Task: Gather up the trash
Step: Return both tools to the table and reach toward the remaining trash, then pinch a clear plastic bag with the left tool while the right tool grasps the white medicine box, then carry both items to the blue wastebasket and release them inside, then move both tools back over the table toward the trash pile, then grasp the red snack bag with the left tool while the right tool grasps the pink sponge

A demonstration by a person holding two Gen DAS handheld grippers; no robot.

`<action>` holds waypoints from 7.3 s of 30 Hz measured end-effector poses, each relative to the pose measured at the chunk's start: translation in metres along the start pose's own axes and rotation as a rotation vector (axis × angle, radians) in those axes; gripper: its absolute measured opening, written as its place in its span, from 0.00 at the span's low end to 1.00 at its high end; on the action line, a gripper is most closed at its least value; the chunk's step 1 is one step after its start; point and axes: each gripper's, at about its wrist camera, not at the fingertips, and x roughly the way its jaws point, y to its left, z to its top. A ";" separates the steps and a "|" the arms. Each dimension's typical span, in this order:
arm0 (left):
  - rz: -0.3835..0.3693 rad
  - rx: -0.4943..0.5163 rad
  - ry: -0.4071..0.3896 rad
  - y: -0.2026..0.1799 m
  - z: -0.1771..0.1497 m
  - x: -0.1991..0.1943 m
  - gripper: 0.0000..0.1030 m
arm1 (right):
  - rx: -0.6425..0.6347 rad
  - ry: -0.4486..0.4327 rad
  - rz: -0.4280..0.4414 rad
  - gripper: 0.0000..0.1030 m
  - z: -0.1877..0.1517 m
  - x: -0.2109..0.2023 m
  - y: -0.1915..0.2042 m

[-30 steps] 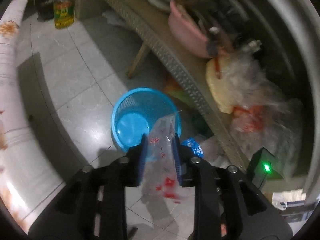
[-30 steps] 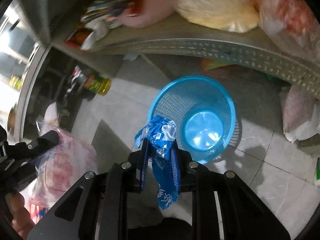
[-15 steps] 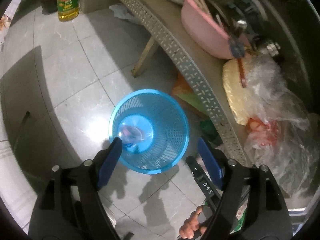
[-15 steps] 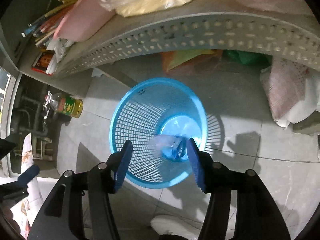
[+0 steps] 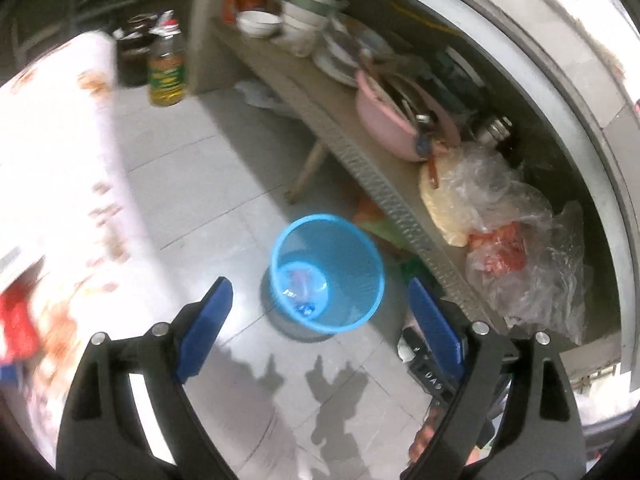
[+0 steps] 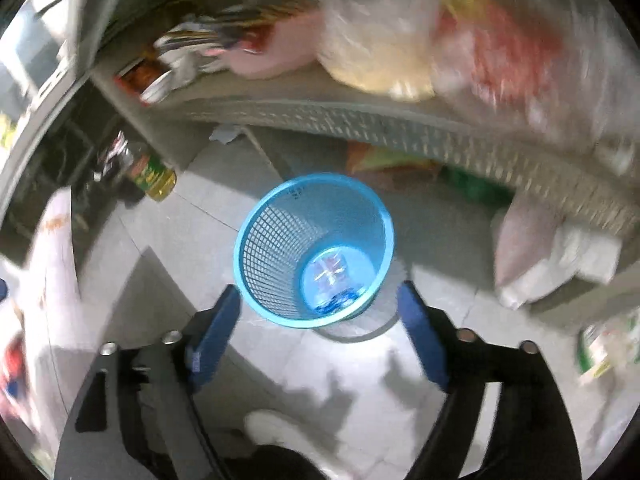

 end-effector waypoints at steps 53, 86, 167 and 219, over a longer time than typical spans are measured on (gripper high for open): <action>0.199 -0.444 -0.002 0.422 0.053 -0.213 0.90 | -0.882 0.548 0.741 0.94 0.000 -0.036 0.451; 0.099 -0.487 -0.129 0.432 0.052 -0.213 0.00 | -0.878 0.756 0.632 0.73 -0.024 0.018 0.463; -0.064 -0.140 0.406 -0.026 0.055 0.192 0.66 | 0.380 0.347 0.271 0.82 0.048 0.164 -0.058; 0.060 -0.329 -0.531 0.245 -0.153 -0.291 0.67 | -0.179 0.622 1.013 0.66 -0.054 -0.092 0.281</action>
